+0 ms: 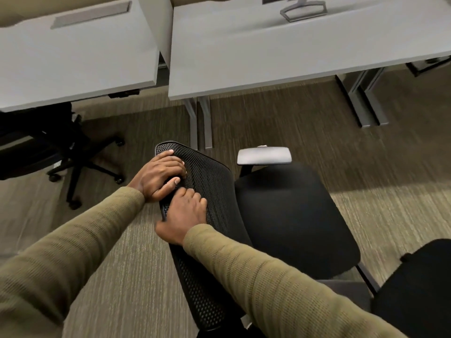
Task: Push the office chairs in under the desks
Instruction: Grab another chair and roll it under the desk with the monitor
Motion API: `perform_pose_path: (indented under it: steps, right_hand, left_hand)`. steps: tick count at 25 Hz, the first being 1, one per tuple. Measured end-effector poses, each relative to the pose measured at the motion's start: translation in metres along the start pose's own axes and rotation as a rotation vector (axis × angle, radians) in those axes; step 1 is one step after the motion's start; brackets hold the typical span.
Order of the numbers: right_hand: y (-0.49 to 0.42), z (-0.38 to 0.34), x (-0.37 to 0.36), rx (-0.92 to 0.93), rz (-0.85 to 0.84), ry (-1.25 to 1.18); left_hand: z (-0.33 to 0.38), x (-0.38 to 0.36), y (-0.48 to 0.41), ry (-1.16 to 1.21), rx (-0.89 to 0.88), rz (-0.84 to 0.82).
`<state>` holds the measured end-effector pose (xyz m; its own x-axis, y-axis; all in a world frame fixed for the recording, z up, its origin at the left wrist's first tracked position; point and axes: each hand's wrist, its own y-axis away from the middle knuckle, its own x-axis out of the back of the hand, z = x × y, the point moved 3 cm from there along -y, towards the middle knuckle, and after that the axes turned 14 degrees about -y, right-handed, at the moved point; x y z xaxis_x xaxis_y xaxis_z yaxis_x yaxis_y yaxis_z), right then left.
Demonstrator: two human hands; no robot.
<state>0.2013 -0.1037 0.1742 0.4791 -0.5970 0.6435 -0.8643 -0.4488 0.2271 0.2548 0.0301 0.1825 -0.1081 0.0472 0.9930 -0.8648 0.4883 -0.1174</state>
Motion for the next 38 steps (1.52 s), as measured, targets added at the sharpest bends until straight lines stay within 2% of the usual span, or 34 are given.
perform_pose_path:
  steps: [4,11,24,34,38]
  right_hand:
    - [-0.019,0.029,0.034,0.1,-0.06,0.063]
    - [-0.099,0.086,0.119,0.194,-0.144,0.152]
    - [-0.256,0.145,0.259,0.289,-0.373,0.306]
    - [-0.344,0.164,0.299,0.453,-0.532,0.334]
    - [-0.371,0.157,0.306,0.49,-0.56,0.341]
  left_hand:
    - [0.011,-0.01,-0.029,0.009,0.14,0.029]
    - [0.005,-0.03,-0.131,0.0,0.321,0.206]
    - [-0.018,-0.051,-0.292,-0.134,0.71,0.089]
    - [-0.04,-0.064,-0.349,-0.163,0.971,0.137]
    - [-0.059,-0.065,-0.361,-0.191,1.017,0.138]
